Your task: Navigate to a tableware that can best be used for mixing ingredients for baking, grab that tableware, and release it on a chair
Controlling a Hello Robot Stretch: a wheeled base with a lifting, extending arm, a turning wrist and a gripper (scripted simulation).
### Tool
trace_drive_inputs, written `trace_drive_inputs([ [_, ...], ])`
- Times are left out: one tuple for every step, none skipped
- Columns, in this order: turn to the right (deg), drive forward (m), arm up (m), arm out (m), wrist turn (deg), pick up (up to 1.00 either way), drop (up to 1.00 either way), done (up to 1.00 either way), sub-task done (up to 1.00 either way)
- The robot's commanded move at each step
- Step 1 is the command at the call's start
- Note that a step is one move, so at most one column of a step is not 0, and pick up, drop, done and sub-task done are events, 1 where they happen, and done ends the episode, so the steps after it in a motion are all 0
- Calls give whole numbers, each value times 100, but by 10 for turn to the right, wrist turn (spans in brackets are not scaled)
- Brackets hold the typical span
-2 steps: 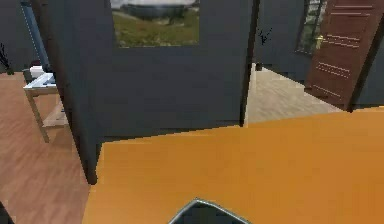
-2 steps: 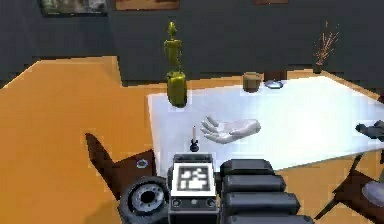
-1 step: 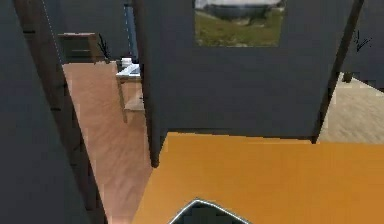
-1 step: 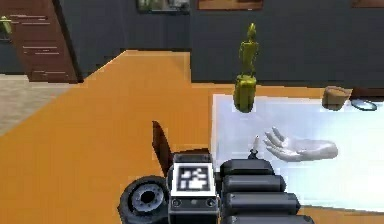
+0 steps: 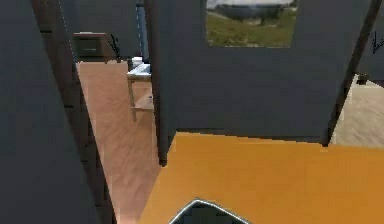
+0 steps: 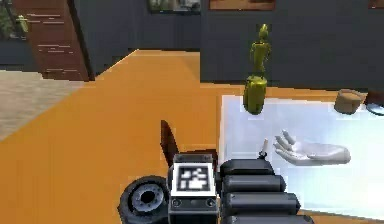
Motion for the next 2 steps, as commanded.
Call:
trace_drive_inputs([
  [450,0,0,0,0,0,0,0,0],
  [450,0,0,0,0,0,0,0,0],
])
